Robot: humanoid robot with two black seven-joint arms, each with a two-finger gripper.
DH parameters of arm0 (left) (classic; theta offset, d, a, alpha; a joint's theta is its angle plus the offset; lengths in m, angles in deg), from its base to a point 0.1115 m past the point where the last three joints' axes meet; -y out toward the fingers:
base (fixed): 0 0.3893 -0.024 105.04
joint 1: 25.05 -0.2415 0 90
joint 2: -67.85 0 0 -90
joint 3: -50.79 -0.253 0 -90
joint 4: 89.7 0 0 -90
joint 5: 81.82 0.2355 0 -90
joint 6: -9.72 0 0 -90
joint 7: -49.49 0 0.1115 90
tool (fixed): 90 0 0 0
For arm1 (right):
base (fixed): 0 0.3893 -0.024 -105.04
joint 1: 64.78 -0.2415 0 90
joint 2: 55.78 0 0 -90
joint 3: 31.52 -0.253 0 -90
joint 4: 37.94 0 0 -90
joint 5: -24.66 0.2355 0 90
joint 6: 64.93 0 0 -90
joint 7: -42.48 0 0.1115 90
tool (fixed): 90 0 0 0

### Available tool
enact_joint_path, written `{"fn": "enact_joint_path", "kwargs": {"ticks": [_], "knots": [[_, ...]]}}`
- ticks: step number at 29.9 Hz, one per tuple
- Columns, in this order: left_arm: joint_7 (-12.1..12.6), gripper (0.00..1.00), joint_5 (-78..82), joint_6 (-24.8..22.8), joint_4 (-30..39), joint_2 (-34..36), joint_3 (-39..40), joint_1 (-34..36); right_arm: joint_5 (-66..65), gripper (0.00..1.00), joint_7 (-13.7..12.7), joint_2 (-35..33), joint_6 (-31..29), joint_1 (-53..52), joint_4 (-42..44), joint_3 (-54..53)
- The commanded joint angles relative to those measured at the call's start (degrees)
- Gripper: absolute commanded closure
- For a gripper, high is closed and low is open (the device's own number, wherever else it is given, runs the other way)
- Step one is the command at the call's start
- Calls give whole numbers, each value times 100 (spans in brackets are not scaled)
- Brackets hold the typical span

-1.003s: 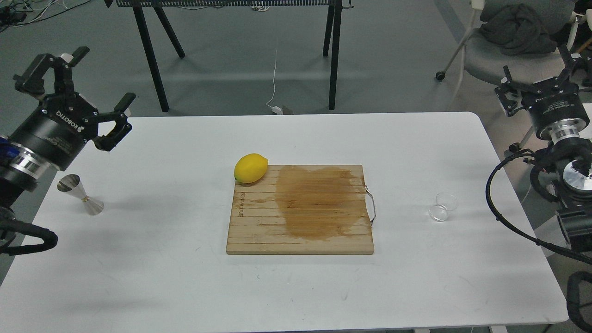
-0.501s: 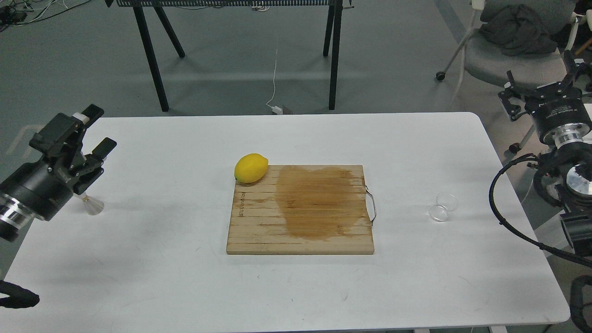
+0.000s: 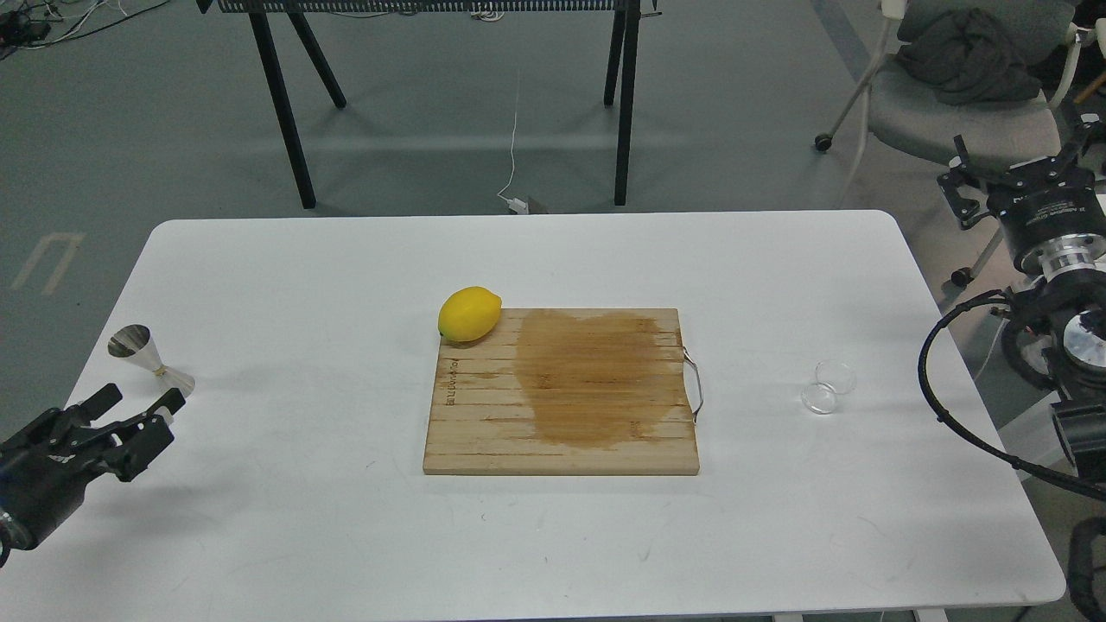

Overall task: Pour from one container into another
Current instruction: 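Lower the left gripper toward the metal jigger near the table edge, then grasp the metal jigger with the left gripper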

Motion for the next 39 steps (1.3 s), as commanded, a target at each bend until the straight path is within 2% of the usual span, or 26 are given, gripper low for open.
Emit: {"fn": "enact_joint_path", "kwargs": {"ticks": [1, 4, 11, 17, 21, 27, 32, 39], "knots": [[-17, 15, 204, 70, -980, -376, -130, 403, 0, 0, 14, 1, 0, 1, 1, 1], [-35, 20, 258, 79, -1526, -622, -402, 807, 0, 0, 14, 10, 0, -8, 1, 1], [-35, 20, 258, 202, -2598, -1219, -912, 1625, 0, 0, 14, 27, 0, -8, -17, 10], [-17, 22, 196, 149, -2977, -1317, -1335, 2179, 0, 0, 14, 27, 0, -8, -17, 1], [-61, 21, 205, 140, -3679, -1624, -1536, 2627, 0, 0, 14, 27, 0, -8, -25, -16], [-61, 21, 65, 123, -3839, -1703, -1678, 2733, 0, 0, 14, 10, 0, -8, -17, -8], [-17, 22, -217, -97, -3857, -1862, -1704, 2830, 0, 0, 14, 10, 0, 1, -17, -8], [-35, 32, -243, -115, -4453, -2178, -1766, 2953, 0, 0, 14, -8, 0, 1, -17, -17]]}}
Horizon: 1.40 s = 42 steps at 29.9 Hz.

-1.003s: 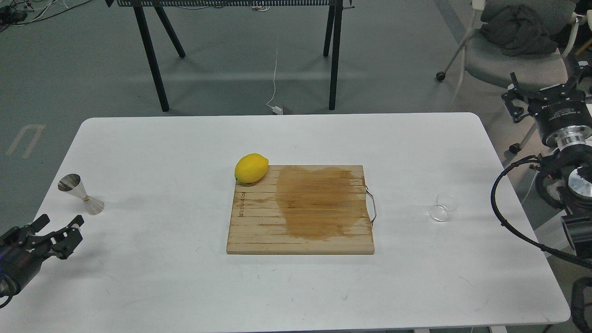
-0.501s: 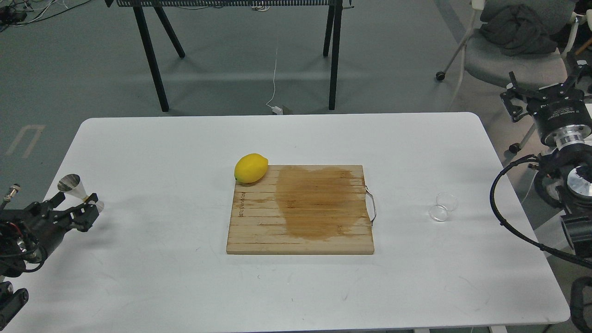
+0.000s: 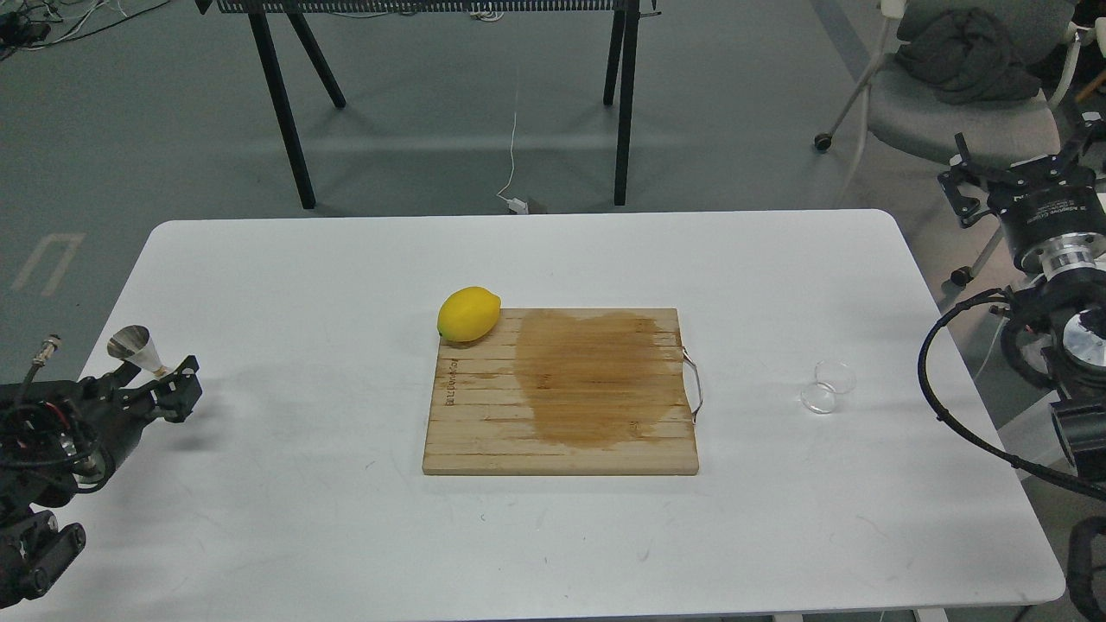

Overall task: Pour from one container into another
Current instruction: 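Grasp the metal jigger with the left gripper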

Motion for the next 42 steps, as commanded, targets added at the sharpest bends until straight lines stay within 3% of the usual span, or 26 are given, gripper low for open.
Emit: {"fn": "enact_joint_path", "kwargs": {"ticks": [1, 7, 12, 15, 25, 28, 32, 39, 42], "knots": [[-23, 34, -12, -9, -398, -184, -8, 165, 0, 0, 0, -7, 0, 2, 0, -10], [-41, 42, -91, -9, -583, -290, -25, 262, 0, 0, 0, 11, 0, 2, 0, -1], [-58, 53, -109, -9, -592, -281, -52, 262, 0, 0, 0, 20, 0, 2, 0, -1], [-58, 65, -126, -17, -601, -281, -52, 262, 0, 0, 0, 28, 0, 2, 0, -1], [-111, 80, -126, -88, -601, -254, -52, 262, 0, 0, 0, 28, 0, 90, 0, -1], [-120, 90, -117, -44, -601, -254, -52, 253, 0, 0, 0, 28, 0, 90, 0, -10], [-301, 92, -109, -44, -487, -281, -43, 280, 0, 0, 0, 11, 0, 90, 0, -10], [-301, 93, -109, 9, -469, -105, -26, 692, 0, 0, 0, -33, 0, 134, 0, -80], [-301, 93, -117, 9, -119, 35, -34, 947, 8, 0, 0, -51, 0, 187, -9, -133]]}}
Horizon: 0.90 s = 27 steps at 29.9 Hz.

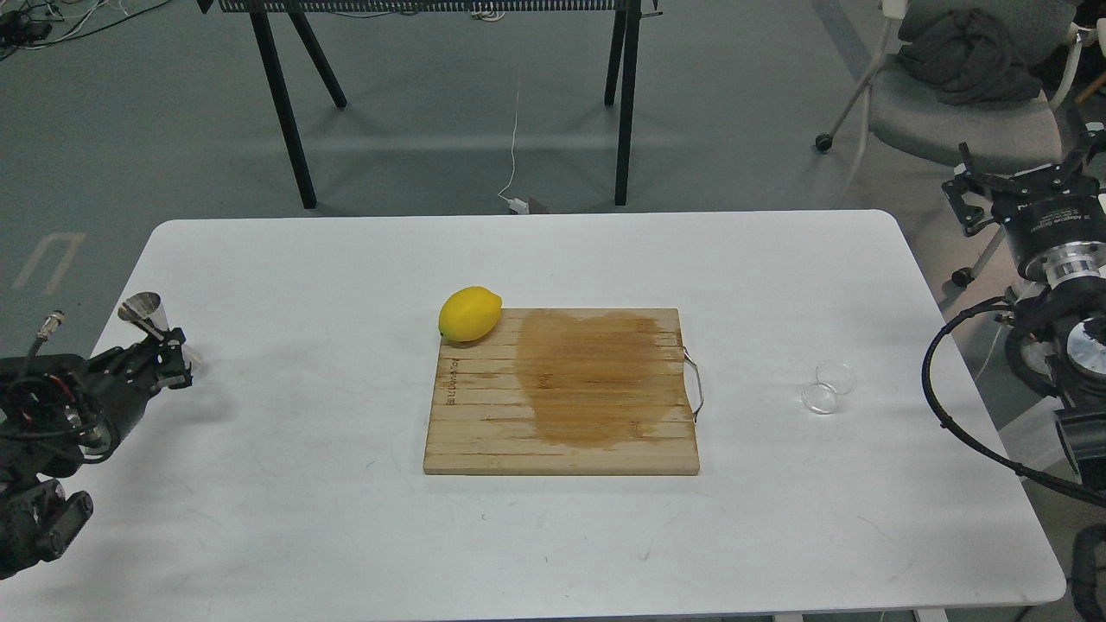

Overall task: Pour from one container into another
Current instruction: 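Grasp the metal jigger with the left gripper, then lift the jigger and carry it onto the wooden board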

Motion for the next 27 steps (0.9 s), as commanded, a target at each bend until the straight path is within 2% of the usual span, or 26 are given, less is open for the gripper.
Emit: {"fn": "enact_joint_path", "kwargs": {"ticks": [1, 5, 9, 14, 16, 18, 21, 24, 27], "knots": [[0, 93, 7, 4, 520, 198, -12, 295, 9, 0, 0, -48, 0, 62, -18, -56], [0, 93, 33, -233, 1688, 620, -82, 392, 70, 0, -18, -224, 0, 167, -26, -178], [0, 93, 51, -918, 2971, 840, -91, 761, 79, 0, -18, -330, 0, 281, -27, -232], [0, 94, 444, -1147, 4396, 1095, -109, 866, 88, 0, -18, -400, 0, 360, -26, -249], [0, 95, 944, -1506, 4591, 999, -170, 1068, 79, 0, -18, -400, 0, 369, -18, -249], [162, 95, 1507, -1806, 4600, 667, -231, 1253, 79, 0, -9, -392, 0, 369, -26, -249], [199, 95, 2211, -1877, 4635, -186, -345, 1377, 79, 0, -9, -383, 0, 396, -26, -249], [260, 95, 2522, -1886, 4618, -592, -600, 1420, 79, 0, -9, -409, 0, 405, -18, -258], [523, 95, 2522, -1921, 4522, -960, -916, 1412, 79, 0, -18, -532, 0, 405, -9, -258]]}}
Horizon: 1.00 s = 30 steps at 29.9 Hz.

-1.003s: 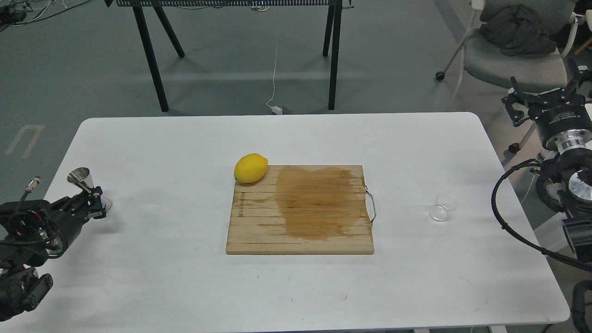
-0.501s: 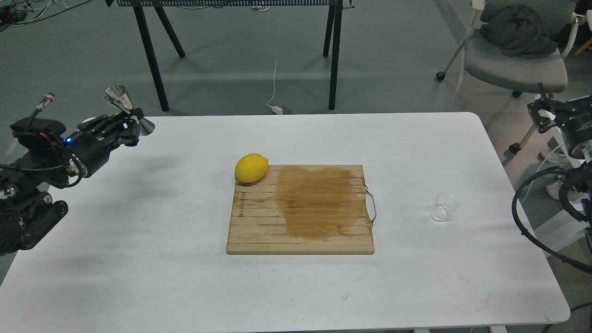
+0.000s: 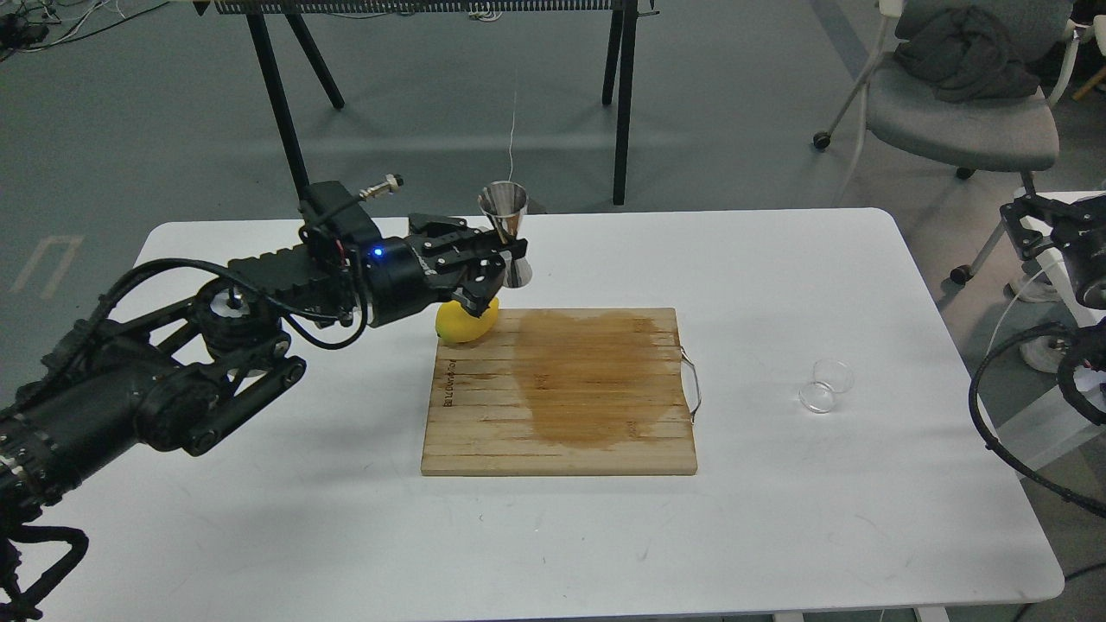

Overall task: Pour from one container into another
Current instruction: 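Lift the jigger and carry it onto the wooden board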

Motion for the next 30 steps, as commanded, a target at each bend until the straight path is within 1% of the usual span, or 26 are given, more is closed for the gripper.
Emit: {"fn": "enact_joint_path", "kwargs": {"ticks": [1, 2, 4, 7, 12, 14, 17, 21, 30], "knots": [[327, 95, 46, -49, -140, -552, -345, 10, 0, 0, -7, -135, 0, 1, 6, -2], [423, 95, 46, -50, -219, -719, -415, -25, 0, 0, -7, -135, 0, 1, 15, -2], [521, 95, 46, -50, -334, -940, -512, -61, 0, 0, -7, -135, 0, 1, 15, -2], [767, 94, 46, -50, -623, -1239, -609, -183, 0, 0, 2, -135, 0, 10, 15, -2], [978, 94, 46, 3, -1028, -1432, -609, -482, 0, 0, 2, -135, 0, 10, 15, -10], [1039, 94, 46, 21, -1081, -1555, -565, -640, 0, 0, 2, -135, 0, 10, 15, -11], [1162, 94, 46, 21, -1195, -1705, -565, -667, 0, 0, 2, -144, 0, 10, 15, -54], [1224, 94, 46, 21, -1345, -1740, -574, -667, 0, 0, 2, -144, 0, 1, 15, -54], [1259, 93, 46, 30, -1362, -1670, -582, -623, 0, 0, 2, -135, 0, 1, 6, -54]]}}
